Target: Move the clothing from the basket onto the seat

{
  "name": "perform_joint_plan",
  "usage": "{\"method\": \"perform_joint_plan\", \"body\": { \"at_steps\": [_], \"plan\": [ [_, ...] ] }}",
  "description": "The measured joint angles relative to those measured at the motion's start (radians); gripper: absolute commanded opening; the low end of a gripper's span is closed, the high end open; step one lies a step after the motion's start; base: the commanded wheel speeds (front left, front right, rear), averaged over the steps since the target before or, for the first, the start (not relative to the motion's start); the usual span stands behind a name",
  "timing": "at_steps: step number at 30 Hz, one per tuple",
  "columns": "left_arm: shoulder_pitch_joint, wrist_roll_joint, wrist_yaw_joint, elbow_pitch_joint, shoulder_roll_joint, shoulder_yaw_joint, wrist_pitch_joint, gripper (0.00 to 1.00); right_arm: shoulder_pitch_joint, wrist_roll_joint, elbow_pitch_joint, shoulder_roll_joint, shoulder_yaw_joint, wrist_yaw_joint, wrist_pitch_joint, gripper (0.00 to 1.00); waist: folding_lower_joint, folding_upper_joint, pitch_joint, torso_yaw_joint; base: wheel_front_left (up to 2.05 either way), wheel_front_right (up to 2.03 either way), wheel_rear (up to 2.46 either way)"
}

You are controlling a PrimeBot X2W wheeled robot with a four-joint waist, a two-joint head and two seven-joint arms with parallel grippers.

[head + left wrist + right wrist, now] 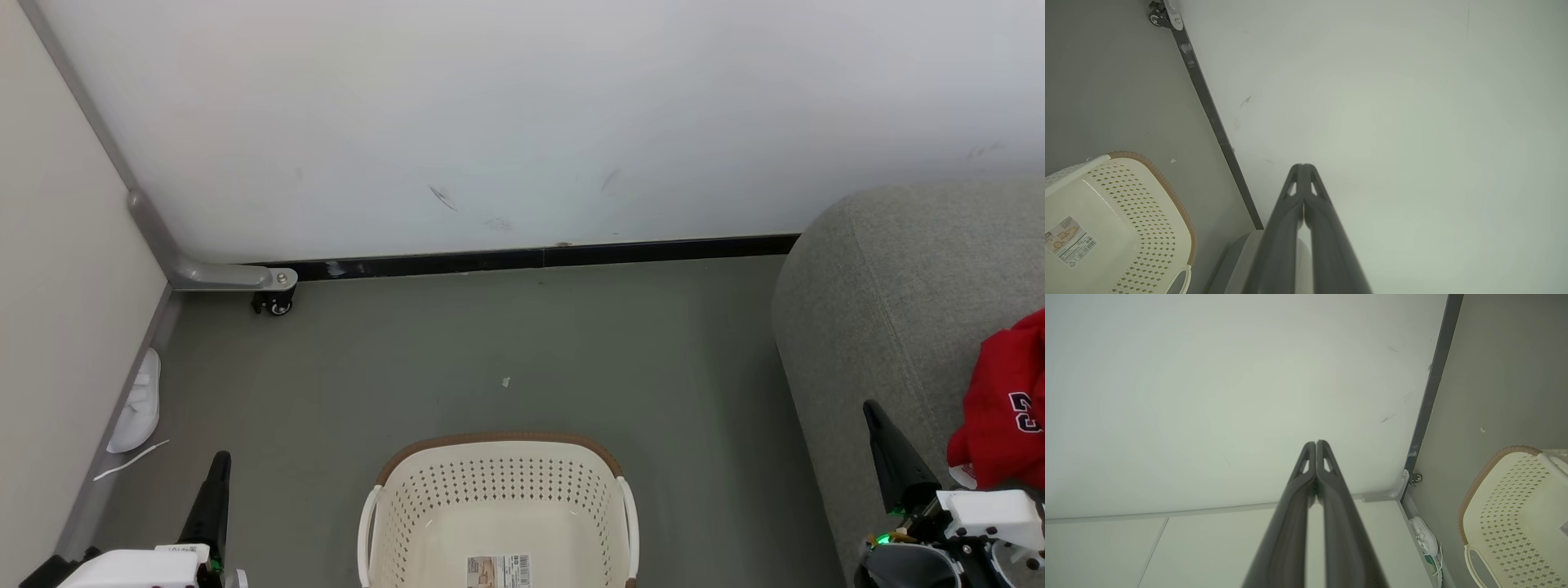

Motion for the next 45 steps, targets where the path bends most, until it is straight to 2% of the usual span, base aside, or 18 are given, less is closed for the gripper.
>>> {"method": "perform_joint_plan", "body": {
  "at_steps": [45],
  "plan": [
    [0.000, 0.000, -0.001, 0.008, -0.002, 0.002, 0.007, 0.00, 0.000, 0.000, 0.000, 0.000, 0.001, 0.000, 0.000, 0.00, -0.0003, 0.0000, 0.000, 0.000, 0.00, 0.00, 0.00]
  ]
}}
